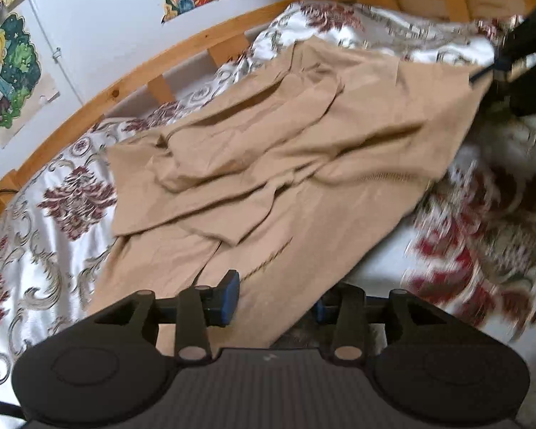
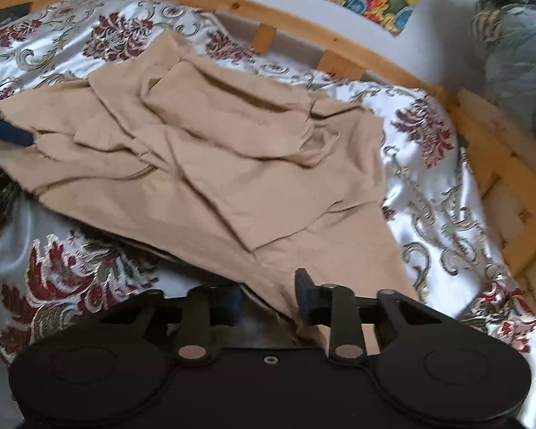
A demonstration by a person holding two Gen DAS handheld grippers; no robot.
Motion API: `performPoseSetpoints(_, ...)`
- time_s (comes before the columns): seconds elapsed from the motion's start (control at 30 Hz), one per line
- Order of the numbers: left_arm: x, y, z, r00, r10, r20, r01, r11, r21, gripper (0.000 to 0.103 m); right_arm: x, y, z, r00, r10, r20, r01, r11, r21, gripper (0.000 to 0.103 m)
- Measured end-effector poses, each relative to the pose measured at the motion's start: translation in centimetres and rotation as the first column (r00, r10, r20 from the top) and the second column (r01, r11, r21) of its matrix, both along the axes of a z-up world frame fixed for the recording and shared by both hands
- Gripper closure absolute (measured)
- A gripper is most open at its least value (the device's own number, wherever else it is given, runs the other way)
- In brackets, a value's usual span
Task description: Fold large clothes
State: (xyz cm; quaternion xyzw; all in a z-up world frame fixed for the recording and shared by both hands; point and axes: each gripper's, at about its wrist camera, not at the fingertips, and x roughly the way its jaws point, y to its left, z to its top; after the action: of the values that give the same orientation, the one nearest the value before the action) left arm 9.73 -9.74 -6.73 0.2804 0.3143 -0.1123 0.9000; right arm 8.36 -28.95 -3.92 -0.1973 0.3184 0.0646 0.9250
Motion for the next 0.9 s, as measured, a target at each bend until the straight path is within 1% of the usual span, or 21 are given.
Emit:
performPoseSetpoints(0.07,-0.2,0.4,-0.4,1.0,0.008,-0.005,-0.008,1.0,0.019,0.058,0.0,-0.1,0.3,1.0,-0.003,0.02,0.003,1.0,0.012,0.079)
performPoseSetpoints(0.13,-0.4,0.8,-0.7,1.0,0.019,0.007,-0.019,0.999,0.048,0.058,0.0,-0.2,0.4,0.999,-0.003,0.036,0.003,1.0,0.004,0.083)
performPoseSetpoints(0.23,-0.8,1.2,-0.5,0.999,0.026,0.024,-0.027,0.998,0.06,0.058,-0.2,-0.1,0.7,0.998,-0.011,0.061,0.011,1.0,0.005,0.084)
performPoseSetpoints(0.33,-0.6,1.9,-0.8,0.998,0.053,0.033,-0.056,0.992,0.116,0.058,-0.3,-0.2,1.0,0.996,-0.027,0.09,0.026,1.0,0.004,0.084)
performPoseSetpoints(0.4,-0.4,2.6,-0.9,0.997,0.069,0.024,-0.071,0.991,0.116,0.058,-0.3,-0.4,1.1,0.995,-0.032,0.09,0.03,0.999,0.017,0.084)
performPoseSetpoints(0.5,0.1,3.5,-0.8,0.995,0.101,0.015,-0.102,0.989,0.11,0.057,-0.3,-0.3,1.0,0.995,-0.032,0.089,0.032,0.999,0.006,0.084)
performPoseSetpoints(0.63,0.7,4.3,-0.7,0.991,0.13,0.026,-0.132,0.982,0.134,0.056,-0.2,-0.4,0.9,0.995,-0.043,0.09,0.043,0.999,0.009,0.084)
performPoseSetpoints(0.73,1.5,5.2,-1.0,0.981,0.19,0.037,-0.194,0.967,0.163,0.059,-0.1,-0.2,0.4,0.997,-0.043,0.067,0.044,0.999,-0.01,0.084)
performPoseSetpoints(0.8,1.9,5.8,-1.1,0.974,0.225,0.037,-0.228,0.96,0.16,0.062,0.0,-0.3,0.1,0.998,-0.047,0.048,0.047,0.999,-0.012,0.085)
performPoseSetpoints(0.87,2.1,6.3,-0.9,0.969,0.246,0.036,-0.249,0.956,0.155,0.075,0.1,-0.3,-0.1,0.998,-0.054,0.029,0.055,0.998,-0.009,0.085)
performPoseSetpoints(0.9,2.1,6.4,-0.8,0.967,0.252,0.037,-0.254,0.955,0.153,0.079,0.1,-0.3,-0.2,0.998,-0.058,0.021,0.059,0.998,-0.011,0.084)
